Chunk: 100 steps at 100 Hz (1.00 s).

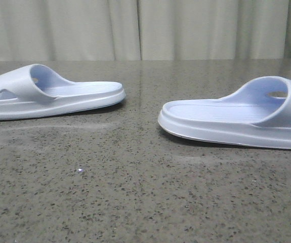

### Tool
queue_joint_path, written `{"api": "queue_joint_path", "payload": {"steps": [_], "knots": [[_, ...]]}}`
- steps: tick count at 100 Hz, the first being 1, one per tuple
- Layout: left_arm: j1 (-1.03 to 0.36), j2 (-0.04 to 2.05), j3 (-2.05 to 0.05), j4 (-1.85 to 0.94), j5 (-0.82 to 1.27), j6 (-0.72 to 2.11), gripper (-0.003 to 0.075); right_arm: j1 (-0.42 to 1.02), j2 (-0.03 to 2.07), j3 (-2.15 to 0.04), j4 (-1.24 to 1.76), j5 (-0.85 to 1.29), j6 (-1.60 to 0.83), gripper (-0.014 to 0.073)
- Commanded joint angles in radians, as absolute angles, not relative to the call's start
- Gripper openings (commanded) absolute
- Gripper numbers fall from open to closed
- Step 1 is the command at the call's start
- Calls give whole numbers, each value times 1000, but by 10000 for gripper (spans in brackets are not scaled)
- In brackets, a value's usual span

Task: Insert blue slippers together front up

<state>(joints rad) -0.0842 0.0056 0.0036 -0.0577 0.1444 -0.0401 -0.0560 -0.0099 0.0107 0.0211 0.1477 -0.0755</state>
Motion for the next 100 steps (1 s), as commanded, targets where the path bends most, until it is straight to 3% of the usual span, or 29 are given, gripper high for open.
{"api": "queue_joint_path", "payload": {"steps": [1,100], "knots": [[-86,17,12,-59,62,-46,15,-63,-25,31,11,67,-76,-89],[-86,17,12,-59,45,-46,16,-63,-25,31,11,21,-76,-89]]}}
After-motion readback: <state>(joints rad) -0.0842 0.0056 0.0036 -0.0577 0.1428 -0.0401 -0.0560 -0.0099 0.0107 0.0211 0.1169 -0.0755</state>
